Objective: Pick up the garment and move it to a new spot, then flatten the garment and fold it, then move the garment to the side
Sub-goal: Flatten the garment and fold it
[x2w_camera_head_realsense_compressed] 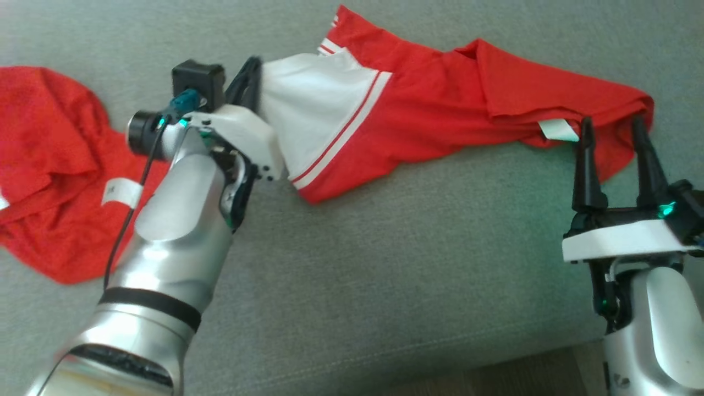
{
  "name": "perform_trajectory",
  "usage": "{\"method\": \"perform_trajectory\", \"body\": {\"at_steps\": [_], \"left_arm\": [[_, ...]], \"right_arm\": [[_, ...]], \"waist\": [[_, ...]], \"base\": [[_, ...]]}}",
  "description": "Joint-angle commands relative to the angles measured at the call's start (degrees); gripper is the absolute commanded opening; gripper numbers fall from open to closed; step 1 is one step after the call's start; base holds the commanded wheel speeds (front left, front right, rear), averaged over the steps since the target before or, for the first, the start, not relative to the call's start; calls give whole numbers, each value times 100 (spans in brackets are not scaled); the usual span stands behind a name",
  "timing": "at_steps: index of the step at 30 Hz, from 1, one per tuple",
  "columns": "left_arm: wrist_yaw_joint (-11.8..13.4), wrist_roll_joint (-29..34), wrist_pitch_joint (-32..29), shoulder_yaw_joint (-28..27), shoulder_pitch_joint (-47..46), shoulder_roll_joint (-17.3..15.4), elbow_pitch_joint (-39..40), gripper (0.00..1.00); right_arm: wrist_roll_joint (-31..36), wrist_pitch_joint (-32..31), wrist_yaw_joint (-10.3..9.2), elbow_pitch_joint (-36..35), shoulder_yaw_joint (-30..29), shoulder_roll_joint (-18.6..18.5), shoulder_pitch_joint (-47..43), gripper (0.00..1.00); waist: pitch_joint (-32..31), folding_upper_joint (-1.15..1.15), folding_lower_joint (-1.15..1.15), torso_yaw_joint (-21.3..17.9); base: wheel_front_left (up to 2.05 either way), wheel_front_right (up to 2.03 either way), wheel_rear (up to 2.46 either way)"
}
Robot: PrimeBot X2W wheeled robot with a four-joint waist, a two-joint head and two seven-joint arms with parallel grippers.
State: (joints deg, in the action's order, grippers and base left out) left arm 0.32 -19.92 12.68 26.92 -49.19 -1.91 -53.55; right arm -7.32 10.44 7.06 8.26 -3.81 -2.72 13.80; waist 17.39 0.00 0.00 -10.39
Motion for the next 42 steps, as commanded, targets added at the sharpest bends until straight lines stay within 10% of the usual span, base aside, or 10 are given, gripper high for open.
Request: {"method": "perform_trajectory", "body": {"at_steps": [1, 15, 36, 37, 38, 39, 42], "left_arm": [[-3, -33, 115, -90, -41, -107, 359, 0], [375, -313, 142, 565, 794, -98, 2245, 0], [605, -419, -56, 797, 912, -162, 2762, 0], [607, -421, -60, 803, 915, -168, 2772, 0], [607, -425, -62, 809, 920, -173, 2777, 0], [607, -431, -64, 813, 925, -180, 2779, 0], [617, -457, -59, 809, 947, -216, 2767, 0]], "right_arm": [[106, -106, 43, -101, 114, -16, 193, 100], [944, -904, 43, 1135, 522, -406, 944, 100], [1309, -591, 43, 2309, 534, -493, 1561, 100], [1317, -578, 43, 2348, 530, -490, 1582, 81], [1316, -566, 43, 2388, 528, -487, 1600, 27], [1304, -543, 43, 2419, 521, -482, 1615, 0], [1266, -471, 43, 2513, 478, -488, 1644, 0]], "waist": [[-113, 0, 0, 138], [62, 0, 0, 612], [152, 0, 0, 680], [158, 0, 0, 682], [159, 0, 0, 685], [158, 0, 0, 687], [122, 0, 0, 683]], "base": [[0, 0, 0], [0, 0, 0], [0, 0, 0], [0, 0, 0], [0, 0, 0], [0, 0, 0], [0, 0, 0]]}}
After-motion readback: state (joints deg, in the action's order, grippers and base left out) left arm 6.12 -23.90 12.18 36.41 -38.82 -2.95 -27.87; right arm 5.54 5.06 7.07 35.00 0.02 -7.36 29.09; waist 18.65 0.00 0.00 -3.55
